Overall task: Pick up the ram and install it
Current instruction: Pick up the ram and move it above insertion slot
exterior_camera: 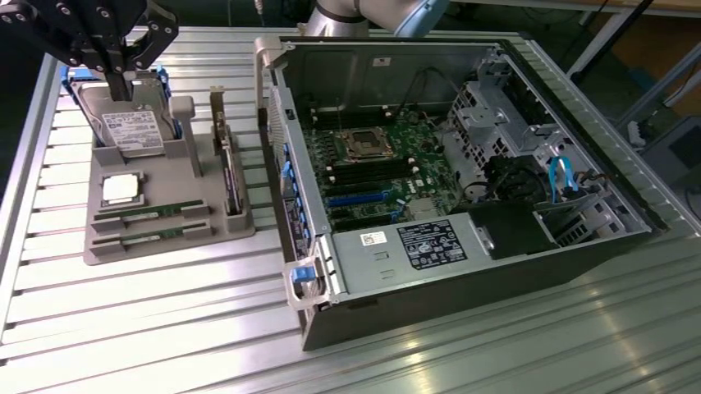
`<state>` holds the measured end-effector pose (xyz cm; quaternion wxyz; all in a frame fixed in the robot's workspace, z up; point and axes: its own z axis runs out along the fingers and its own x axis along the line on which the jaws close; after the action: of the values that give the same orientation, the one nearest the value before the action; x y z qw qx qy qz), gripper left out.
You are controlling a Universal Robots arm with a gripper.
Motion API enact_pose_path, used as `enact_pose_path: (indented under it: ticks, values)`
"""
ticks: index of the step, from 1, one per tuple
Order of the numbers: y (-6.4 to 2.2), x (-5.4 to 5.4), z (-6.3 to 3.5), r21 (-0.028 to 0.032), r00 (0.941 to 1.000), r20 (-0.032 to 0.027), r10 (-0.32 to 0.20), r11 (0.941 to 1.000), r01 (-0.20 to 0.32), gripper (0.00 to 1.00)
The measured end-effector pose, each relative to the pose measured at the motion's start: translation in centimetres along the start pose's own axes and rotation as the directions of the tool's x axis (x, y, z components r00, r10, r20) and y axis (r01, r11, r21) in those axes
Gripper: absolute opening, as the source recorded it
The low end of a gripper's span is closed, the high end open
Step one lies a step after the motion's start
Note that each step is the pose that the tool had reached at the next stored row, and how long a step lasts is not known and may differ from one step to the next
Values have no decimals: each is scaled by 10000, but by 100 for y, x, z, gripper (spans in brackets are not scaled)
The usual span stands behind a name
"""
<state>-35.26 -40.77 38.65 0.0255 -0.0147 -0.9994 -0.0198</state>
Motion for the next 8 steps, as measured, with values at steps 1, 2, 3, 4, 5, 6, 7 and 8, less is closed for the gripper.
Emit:
enact_pose_path:
  ticks: [1,2,3,4,5,6,7,8]
  values:
    - [0,0,0,0,10000,0,0,10000,0,10]
    - [0,0,0,0,10000,-1,-1,10000,1,10]
    - [0,-1,0,0,10000,-1,-9,10000,9,10]
    - [0,-1,0,2,10000,-2,-42,10000,42,10]
    - [0,-2,0,5,10000,-4,-92,10000,92,10]
    - [0,-2,0,8,9999,-6,-152,9999,152,10]
    - [0,-2,0,13,9997,-10,-251,9997,251,10]
    - [0,-2,0,16,9995,-13,-318,9995,318,10]
